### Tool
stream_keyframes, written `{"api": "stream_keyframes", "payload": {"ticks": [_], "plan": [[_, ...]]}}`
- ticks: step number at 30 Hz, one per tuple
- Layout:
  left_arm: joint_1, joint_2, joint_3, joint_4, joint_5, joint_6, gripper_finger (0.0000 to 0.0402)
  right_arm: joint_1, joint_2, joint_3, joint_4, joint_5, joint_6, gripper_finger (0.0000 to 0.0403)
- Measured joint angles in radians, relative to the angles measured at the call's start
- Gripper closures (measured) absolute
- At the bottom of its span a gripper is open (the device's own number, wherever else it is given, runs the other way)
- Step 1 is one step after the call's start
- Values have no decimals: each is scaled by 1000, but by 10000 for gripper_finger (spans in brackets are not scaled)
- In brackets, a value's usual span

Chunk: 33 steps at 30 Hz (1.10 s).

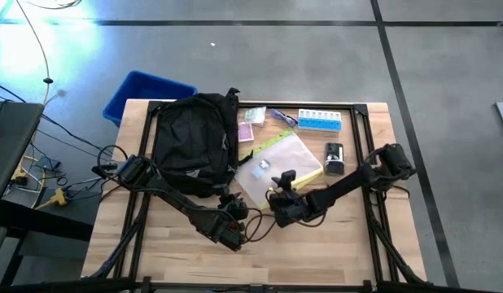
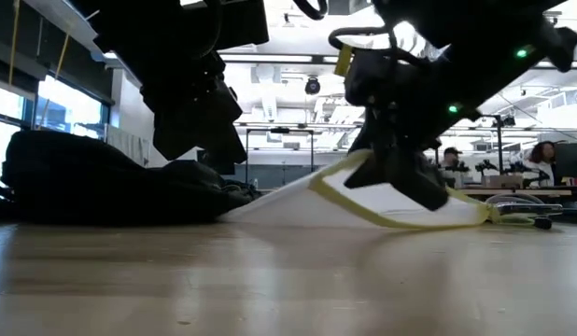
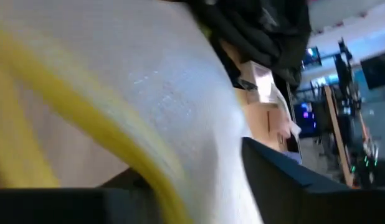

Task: Unpack backpack
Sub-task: Remove the black charger adapter from the yellow zip bag

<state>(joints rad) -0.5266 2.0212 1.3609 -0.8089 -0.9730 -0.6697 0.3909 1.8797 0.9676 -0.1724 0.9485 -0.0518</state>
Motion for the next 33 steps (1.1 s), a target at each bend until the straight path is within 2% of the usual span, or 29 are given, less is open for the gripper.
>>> {"api": "stream_keyframes", "payload": {"ticks": [3, 4, 7, 12, 14, 18, 22, 29, 33], "plan": [[0, 0, 0, 0, 0, 0, 319, -8, 0, 0, 7, 4, 6, 364], [0, 0, 0, 0, 0, 0, 319, -8, 0, 0, 8, 13, -8, 383], [0, 0, 0, 0, 0, 0, 319, 11, 0, 31, -35, 166, -15, 397], [-1, 0, 0, 0, 0, 1, 319, 104, 1, 175, -162, 545, -94, 402], [0, 0, 0, 1, 0, 7, 319, 152, 1, 232, -159, 620, -136, 403], [1, 0, 0, 2, 0, 8, 319, 171, 1, 268, -165, 597, -101, 403], [-6, 0, 0, 2, 7, 8, 319, 131, 1, 205, -172, 524, -26, 403], [-10, 0, 0, 2, 3, 12, 319, 59, 1, 119, -171, 274, 53, 403], [-10, 0, 0, 2, 3, 12, 319, 18, 1, 98, -171, 110, 47, 398]]}}
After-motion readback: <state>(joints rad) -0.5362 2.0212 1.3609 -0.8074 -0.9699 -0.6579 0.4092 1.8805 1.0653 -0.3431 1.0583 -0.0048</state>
